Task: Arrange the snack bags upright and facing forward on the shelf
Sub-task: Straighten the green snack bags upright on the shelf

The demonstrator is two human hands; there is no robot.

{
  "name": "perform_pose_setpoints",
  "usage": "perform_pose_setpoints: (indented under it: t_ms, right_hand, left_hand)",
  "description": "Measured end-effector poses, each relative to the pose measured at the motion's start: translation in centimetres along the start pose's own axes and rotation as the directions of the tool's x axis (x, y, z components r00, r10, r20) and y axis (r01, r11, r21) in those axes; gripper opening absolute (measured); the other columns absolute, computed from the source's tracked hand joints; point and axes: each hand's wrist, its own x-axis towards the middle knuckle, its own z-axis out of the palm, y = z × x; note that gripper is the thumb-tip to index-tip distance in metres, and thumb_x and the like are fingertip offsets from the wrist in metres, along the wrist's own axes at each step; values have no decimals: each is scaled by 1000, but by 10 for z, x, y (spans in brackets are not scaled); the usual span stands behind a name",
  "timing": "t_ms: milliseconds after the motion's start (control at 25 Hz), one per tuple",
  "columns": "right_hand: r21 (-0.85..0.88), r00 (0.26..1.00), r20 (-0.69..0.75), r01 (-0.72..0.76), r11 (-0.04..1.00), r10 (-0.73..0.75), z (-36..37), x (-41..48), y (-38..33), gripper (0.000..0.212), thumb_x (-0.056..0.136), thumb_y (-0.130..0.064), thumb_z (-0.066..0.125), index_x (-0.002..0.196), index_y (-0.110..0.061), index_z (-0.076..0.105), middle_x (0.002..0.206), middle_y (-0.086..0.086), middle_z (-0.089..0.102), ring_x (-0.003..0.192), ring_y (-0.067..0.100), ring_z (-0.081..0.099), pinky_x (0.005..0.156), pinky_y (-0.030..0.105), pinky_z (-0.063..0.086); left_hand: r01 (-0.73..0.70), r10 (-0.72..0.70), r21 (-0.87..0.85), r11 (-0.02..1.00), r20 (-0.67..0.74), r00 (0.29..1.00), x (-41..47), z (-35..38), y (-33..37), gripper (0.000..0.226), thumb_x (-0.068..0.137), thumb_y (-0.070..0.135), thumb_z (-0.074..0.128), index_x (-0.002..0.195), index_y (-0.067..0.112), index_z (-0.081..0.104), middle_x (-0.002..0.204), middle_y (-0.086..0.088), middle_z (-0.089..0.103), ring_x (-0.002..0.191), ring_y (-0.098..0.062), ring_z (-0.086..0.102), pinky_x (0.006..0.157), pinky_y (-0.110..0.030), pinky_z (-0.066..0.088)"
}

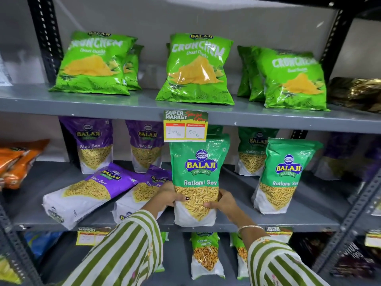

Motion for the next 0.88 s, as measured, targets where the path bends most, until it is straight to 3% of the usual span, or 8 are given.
perform_pose_setpoints:
  t_ms: [120, 200, 400, 640, 800, 880]
  right_hand:
    - [-24, 998, -56, 3, 1000, -4, -19, 9, -2, 63, 59, -3, 85, 115, 5, 57, 117, 21, 66, 108, 30, 62, 95, 41, 51]
    - [-26, 995, -99, 28, 999, -30, -34, 21, -2, 65, 59, -3, 85, 116, 4, 54, 119, 20, 65, 108, 30, 61, 92, 37, 51]
    - [-50, 984, -162, 69, 996, -76, -63, 66, 8, 69, 58, 4, 84, 118, 5, 50, 119, 21, 63, 109, 30, 59, 86, 31, 46]
    - [-75, 984, -150, 87, 993, -98, -76, 106, 30, 71, 61, 6, 82, 123, 4, 48, 123, 20, 62, 112, 31, 59, 85, 27, 43]
    - [-50, 990, -93, 101, 994, -106, -76, 110, 35, 72, 65, 6, 79, 127, 3, 43, 127, 21, 59, 116, 33, 56, 97, 39, 45]
    - [-37, 995, -60, 83, 996, -85, -75, 110, 34, 72, 65, 7, 79, 127, 4, 42, 128, 23, 58, 118, 34, 55, 102, 45, 44]
  left_hand:
    - [-38, 38, 13, 999, 10, 999, 15, 16, 13, 42, 75, -7, 69, 114, 2, 55, 121, -19, 63, 99, -27, 60, 81, -37, 51]
    - [-86, 87, 47, 995, -20, 996, 29, 30, 23, 45, 73, -7, 71, 115, 2, 56, 121, -19, 63, 101, -28, 61, 81, -35, 51]
    - [-172, 191, 135, 976, -141, 971, 73, 64, 38, 53, 66, -7, 76, 116, -3, 60, 122, -20, 65, 112, -31, 61, 98, -41, 50]
    - [-164, 203, 183, 969, -224, 953, 116, 94, 31, 52, 66, -6, 76, 115, -2, 59, 121, -19, 65, 110, -30, 62, 94, -36, 50]
    - [-163, 199, 165, 973, -237, 951, 118, 96, 26, 53, 68, -6, 75, 118, -1, 57, 123, -18, 64, 112, -28, 60, 84, -24, 43]
    - [-149, 188, 195, 969, -199, 962, 111, 91, 25, 61, 67, -2, 77, 123, 2, 53, 126, -16, 62, 116, -28, 58, 86, -25, 44]
